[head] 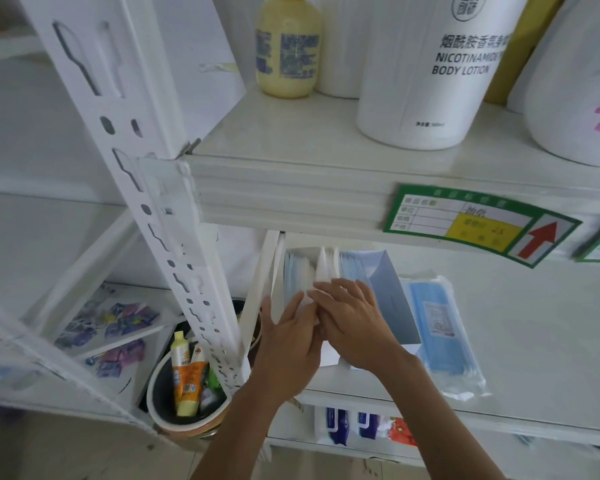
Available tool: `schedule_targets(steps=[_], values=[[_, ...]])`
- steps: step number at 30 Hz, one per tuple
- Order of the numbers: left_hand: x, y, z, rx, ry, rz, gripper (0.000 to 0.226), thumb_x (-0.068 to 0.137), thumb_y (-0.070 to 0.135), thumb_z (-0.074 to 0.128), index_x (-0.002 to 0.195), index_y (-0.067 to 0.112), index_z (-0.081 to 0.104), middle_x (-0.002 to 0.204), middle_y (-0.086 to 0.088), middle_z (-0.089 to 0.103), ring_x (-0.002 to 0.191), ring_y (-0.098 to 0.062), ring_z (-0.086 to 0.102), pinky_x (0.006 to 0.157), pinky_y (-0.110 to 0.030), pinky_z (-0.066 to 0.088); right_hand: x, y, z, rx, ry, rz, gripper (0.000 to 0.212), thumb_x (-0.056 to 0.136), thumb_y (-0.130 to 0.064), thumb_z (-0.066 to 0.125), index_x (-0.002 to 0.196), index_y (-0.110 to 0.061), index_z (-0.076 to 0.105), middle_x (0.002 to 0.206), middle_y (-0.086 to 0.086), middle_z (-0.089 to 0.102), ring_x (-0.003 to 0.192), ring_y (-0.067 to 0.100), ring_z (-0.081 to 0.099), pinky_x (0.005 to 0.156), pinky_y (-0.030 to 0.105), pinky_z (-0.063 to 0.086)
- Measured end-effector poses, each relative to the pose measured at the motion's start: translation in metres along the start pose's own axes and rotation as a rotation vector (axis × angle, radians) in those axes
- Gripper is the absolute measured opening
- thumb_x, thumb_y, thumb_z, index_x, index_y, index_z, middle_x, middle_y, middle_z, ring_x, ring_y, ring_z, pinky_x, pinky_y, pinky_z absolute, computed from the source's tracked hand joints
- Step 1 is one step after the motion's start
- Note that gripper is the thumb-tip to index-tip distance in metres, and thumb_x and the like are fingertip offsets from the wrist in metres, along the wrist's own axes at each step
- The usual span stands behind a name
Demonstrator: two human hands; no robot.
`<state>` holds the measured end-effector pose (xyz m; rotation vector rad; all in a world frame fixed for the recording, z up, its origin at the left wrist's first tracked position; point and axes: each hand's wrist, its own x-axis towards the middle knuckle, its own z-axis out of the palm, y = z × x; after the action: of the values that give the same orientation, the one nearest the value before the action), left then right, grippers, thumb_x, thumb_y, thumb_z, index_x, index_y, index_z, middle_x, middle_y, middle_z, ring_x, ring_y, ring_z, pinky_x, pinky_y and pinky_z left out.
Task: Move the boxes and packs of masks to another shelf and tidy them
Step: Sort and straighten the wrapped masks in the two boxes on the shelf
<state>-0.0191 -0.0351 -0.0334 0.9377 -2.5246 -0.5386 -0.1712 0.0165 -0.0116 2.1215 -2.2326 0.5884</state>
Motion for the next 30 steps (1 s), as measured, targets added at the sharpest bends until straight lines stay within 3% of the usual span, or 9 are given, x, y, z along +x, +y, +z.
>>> schedule_targets(steps=[2, 6, 10, 12, 15, 19, 21, 25, 30], values=[[-0.002, 0.001, -0.003, -0.013, 0.041, -0.031, 0.046, 0.102, 0.033, 0.028, 0.140, 0.025, 0.052, 0.130, 0.011, 0.069, 0.152, -0.013, 0.032, 0.126, -0.052, -0.008, -0.002, 0.007, 0.003, -0.048, -0.048, 0.068, 0.038, 0.103, -0.033, 0.038, 0.132, -0.024, 0.062, 0.144, -0.005, 0.055, 0.136, 0.023, 0.040, 0.117, 0.051, 0.022], [-0.006, 0.001, -0.007, -0.003, 0.187, -0.107, 0.032, 0.089, 0.014, 0.066, 0.120, 0.021, 0.065, 0.120, 0.005, 0.069, 0.124, -0.018, 0.059, 0.125, -0.050, 0.010, 0.001, 0.011, 0.011, -0.098, -0.031, 0.149, 0.050, 0.100, -0.049, 0.032, 0.132, -0.023, 0.059, 0.139, -0.004, 0.057, 0.132, 0.024, 0.041, 0.118, 0.050, 0.023], [-0.005, 0.001, -0.007, -0.005, 0.161, -0.184, 0.026, 0.092, 0.010, 0.061, 0.115, 0.020, 0.066, 0.118, 0.004, 0.069, 0.123, -0.019, 0.058, 0.127, -0.049, 0.012, 0.016, 0.003, 0.016, -0.141, -0.002, 0.221, 0.059, 0.097, -0.068, 0.027, 0.129, -0.030, 0.059, 0.128, -0.004, 0.061, 0.123, 0.025, 0.046, 0.110, 0.046, 0.031], [-0.005, 0.000, -0.010, -0.047, 0.183, -0.243, 0.019, 0.090, 0.008, 0.062, 0.105, 0.019, 0.066, 0.110, 0.004, 0.069, 0.113, -0.019, 0.059, 0.118, -0.056, 0.033, 0.024, 0.001, 0.018, -0.171, -0.042, 0.268, 0.070, 0.090, -0.079, 0.026, 0.132, -0.031, 0.057, 0.130, -0.004, 0.059, 0.124, 0.025, 0.045, 0.111, 0.049, 0.028], [-0.006, 0.001, -0.012, -0.040, 0.208, -0.244, 0.009, 0.090, 0.009, 0.064, 0.097, 0.015, 0.065, 0.101, 0.001, 0.069, 0.099, -0.019, 0.057, 0.099, -0.049, 0.051, 0.026, 0.002, 0.021, -0.157, -0.067, 0.333, 0.078, 0.082, -0.085, 0.035, 0.136, -0.032, 0.052, 0.133, -0.005, 0.055, 0.129, 0.026, 0.040, 0.112, 0.055, 0.024], [-0.006, 0.005, -0.013, -0.030, 0.208, -0.280, 0.007, 0.091, 0.016, 0.063, 0.092, 0.020, 0.058, 0.095, 0.005, 0.062, 0.090, -0.015, 0.049, 0.076, -0.032, 0.047, 0.027, 0.002, 0.023, -0.110, -0.095, 0.340, 0.066, 0.080, -0.060, 0.057, 0.139, -0.034, 0.043, 0.137, -0.003, 0.049, 0.130, 0.027, 0.036, 0.112, 0.053, 0.024], [-0.005, 0.005, -0.013, -0.049, 0.190, -0.303, 0.009, 0.091, 0.018, 0.064, 0.092, 0.022, 0.056, 0.096, 0.006, 0.062, 0.092, -0.017, 0.053, 0.071, -0.033, 0.050, 0.027, 0.004, 0.023, -0.024, -0.085, 0.337, 0.064, 0.081, -0.045, 0.059, 0.141, -0.035, 0.039, 0.139, -0.003, 0.046, 0.130, 0.027, 0.034, 0.111, 0.049, 0.027], [-0.004, 0.003, -0.015, -0.081, 0.166, -0.306, 0.022, 0.091, 0.016, 0.066, 0.112, 0.021, 0.062, 0.117, 0.006, 0.065, 0.106, -0.020, 0.059, 0.086, -0.041, 0.057, 0.022, 0.009, 0.023, 0.085, -0.039, 0.290, 0.055, 0.084, -0.024, 0.053, 0.137, -0.038, 0.046, 0.139, -0.003, 0.043, 0.129, 0.027, 0.034, 0.108, 0.046, 0.029], [-0.002, -0.001, -0.012, -0.019, 0.131, -0.286, 0.024, 0.092, 0.010, 0.060, 0.105, 0.022, 0.077, 0.124, 0.004, 0.064, 0.109, -0.022, 0.059, 0.100, -0.045, 0.049, 0.017, 0.011, 0.024, -0.078, -0.040, 0.112, 0.045, 0.089, -0.023, 0.050, 0.129, -0.041, 0.060, 0.147, -0.005, 0.043, 0.129, 0.028, 0.035, 0.113, 0.056, 0.022]])
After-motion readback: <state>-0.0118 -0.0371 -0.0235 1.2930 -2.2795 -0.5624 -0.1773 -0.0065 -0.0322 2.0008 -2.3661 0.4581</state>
